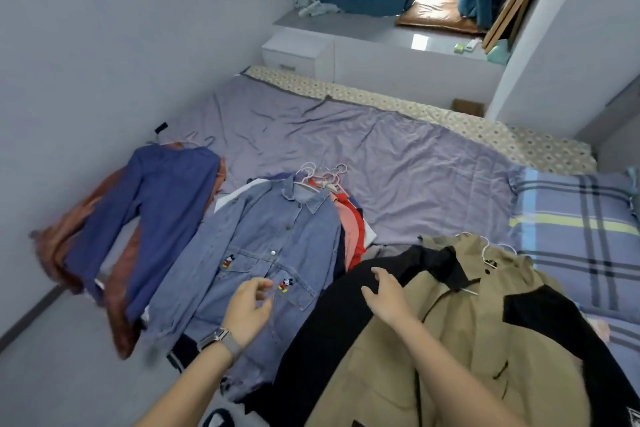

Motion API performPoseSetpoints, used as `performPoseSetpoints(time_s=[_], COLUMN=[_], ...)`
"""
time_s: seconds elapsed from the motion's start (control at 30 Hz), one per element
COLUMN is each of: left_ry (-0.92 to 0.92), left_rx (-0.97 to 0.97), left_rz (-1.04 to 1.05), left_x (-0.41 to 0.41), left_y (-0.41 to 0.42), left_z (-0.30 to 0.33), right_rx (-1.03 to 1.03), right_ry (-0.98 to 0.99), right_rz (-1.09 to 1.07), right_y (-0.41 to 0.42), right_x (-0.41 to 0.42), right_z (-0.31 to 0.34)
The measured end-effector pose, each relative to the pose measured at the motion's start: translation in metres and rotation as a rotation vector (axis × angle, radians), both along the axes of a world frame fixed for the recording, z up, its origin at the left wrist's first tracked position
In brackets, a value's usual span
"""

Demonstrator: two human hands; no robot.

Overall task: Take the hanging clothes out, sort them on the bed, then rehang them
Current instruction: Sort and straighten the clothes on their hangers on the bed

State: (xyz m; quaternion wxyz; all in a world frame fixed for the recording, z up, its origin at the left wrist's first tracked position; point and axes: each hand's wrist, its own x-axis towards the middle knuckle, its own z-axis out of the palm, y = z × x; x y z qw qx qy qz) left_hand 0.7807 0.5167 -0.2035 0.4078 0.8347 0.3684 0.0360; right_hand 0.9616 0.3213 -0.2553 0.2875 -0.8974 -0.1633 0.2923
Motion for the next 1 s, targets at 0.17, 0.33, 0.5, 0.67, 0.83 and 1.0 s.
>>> performPoseSetpoints(time_s=[0.17, 0.33, 0.5, 0.67, 0.83, 1.0], left_ry=[-0.015, -0.017, 0.040, 0.097, 0.165, 0.196], left_rx=[-0.063, -0.114, -0.146, -0.188, -0.248, -0.219], left_rz=[0.014, -0.074, -0.015, -0.096, -0.183, -0.226], left_x=[-0.037, -0.089, -0.106, -0.080, -0.031, 0.035], left_y=[0.104, 0.221, 0.305, 0.330, 0.337, 0.339], left_z=[-0.011, -0.006, -0.011, -0.030, -0.046, -0.055], right_rx=[-0.001, -0.063, -0.073, -0.190, -0.245, -0.243], right_ry=[-0.017, 0.050, 0.063, 0.045, 0.051, 0.128], right_rz=[-0.073, -0.118, -0.107, -0.105, -0.153, -0.196], right_y=[0.091, 0.188, 0.252, 0.259, 0.260, 0.272], right_x=[-0.038, -0.092, -0.118, -0.091, -0.036, 0.026], right_z=[-0.003, -0.017, -0.021, -0.027, -0.040, -0.074])
